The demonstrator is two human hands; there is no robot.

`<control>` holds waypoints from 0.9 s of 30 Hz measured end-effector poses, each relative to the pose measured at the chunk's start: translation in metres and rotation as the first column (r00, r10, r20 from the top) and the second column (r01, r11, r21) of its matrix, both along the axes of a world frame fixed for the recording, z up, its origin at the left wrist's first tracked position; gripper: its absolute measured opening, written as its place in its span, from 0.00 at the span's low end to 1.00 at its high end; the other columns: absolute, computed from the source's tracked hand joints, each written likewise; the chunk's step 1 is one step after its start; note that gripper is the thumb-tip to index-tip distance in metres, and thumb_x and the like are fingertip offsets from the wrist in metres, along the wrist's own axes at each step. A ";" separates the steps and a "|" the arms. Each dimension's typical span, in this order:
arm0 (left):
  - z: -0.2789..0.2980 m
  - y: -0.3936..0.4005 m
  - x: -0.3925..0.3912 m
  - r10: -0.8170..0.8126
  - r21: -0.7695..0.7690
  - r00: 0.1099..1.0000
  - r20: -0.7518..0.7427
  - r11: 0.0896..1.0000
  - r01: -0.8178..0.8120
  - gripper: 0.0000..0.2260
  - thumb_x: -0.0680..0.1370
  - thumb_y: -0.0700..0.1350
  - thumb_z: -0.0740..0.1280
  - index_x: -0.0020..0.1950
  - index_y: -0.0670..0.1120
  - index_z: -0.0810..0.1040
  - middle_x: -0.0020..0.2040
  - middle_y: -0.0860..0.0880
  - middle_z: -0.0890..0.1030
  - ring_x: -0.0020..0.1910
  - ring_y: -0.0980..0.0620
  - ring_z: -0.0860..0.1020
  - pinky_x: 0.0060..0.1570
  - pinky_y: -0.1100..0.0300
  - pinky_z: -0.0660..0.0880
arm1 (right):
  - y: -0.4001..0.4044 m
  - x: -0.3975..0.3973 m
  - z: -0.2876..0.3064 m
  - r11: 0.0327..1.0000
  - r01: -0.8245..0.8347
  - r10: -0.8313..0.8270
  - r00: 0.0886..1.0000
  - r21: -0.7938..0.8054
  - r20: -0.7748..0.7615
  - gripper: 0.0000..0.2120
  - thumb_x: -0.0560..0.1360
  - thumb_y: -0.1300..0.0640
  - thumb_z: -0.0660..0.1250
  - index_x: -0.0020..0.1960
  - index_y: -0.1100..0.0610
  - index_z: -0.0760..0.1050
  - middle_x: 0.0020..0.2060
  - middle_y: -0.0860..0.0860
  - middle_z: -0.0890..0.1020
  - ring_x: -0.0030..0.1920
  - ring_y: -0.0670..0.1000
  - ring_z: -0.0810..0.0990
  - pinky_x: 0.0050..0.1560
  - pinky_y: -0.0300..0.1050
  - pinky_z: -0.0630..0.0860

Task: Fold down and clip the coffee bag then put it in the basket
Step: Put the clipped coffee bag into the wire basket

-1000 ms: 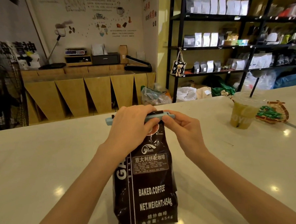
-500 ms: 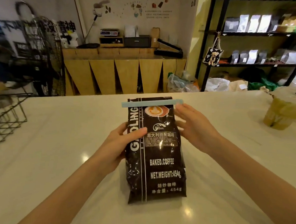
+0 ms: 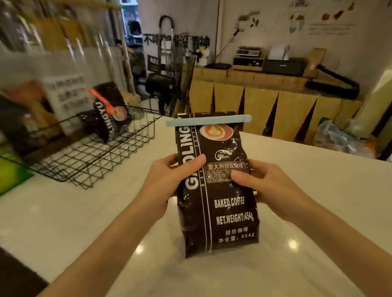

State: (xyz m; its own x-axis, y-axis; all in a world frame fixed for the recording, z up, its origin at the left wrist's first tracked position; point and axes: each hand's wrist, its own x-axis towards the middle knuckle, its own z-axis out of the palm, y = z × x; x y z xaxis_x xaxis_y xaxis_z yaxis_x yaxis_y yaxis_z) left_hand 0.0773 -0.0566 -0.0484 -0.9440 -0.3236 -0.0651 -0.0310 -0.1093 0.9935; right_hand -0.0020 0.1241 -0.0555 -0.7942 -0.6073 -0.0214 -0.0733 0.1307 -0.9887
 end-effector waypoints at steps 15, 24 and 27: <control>0.068 -0.227 0.037 0.360 -0.076 0.887 -0.288 0.915 -0.396 0.11 0.66 0.45 0.74 0.45 0.53 0.77 0.39 0.54 0.85 0.38 0.56 0.84 0.33 0.64 0.79 | -0.275 -0.013 0.058 0.945 -0.238 0.221 0.970 -0.224 -0.100 0.17 0.59 0.49 0.71 0.47 0.48 0.74 0.40 0.45 0.85 0.44 0.47 0.85 0.48 0.46 0.78; 0.066 -0.298 0.021 0.486 -0.100 0.776 -0.402 0.820 -0.564 0.14 0.64 0.48 0.75 0.45 0.57 0.76 0.49 0.53 0.83 0.48 0.53 0.83 0.50 0.51 0.80 | -0.369 -0.039 0.073 0.916 -0.364 0.356 0.931 -0.168 -0.080 0.14 0.72 0.53 0.66 0.57 0.48 0.75 0.50 0.46 0.83 0.51 0.47 0.81 0.49 0.43 0.75; 0.050 -0.315 0.013 0.544 -0.184 0.726 -0.421 0.732 -0.655 0.16 0.63 0.51 0.76 0.47 0.58 0.76 0.49 0.55 0.83 0.49 0.56 0.82 0.51 0.51 0.79 | -0.397 -0.046 0.069 0.925 -0.378 0.375 0.923 -0.021 -0.087 0.10 0.72 0.49 0.65 0.53 0.44 0.74 0.53 0.46 0.80 0.57 0.48 0.76 0.61 0.50 0.69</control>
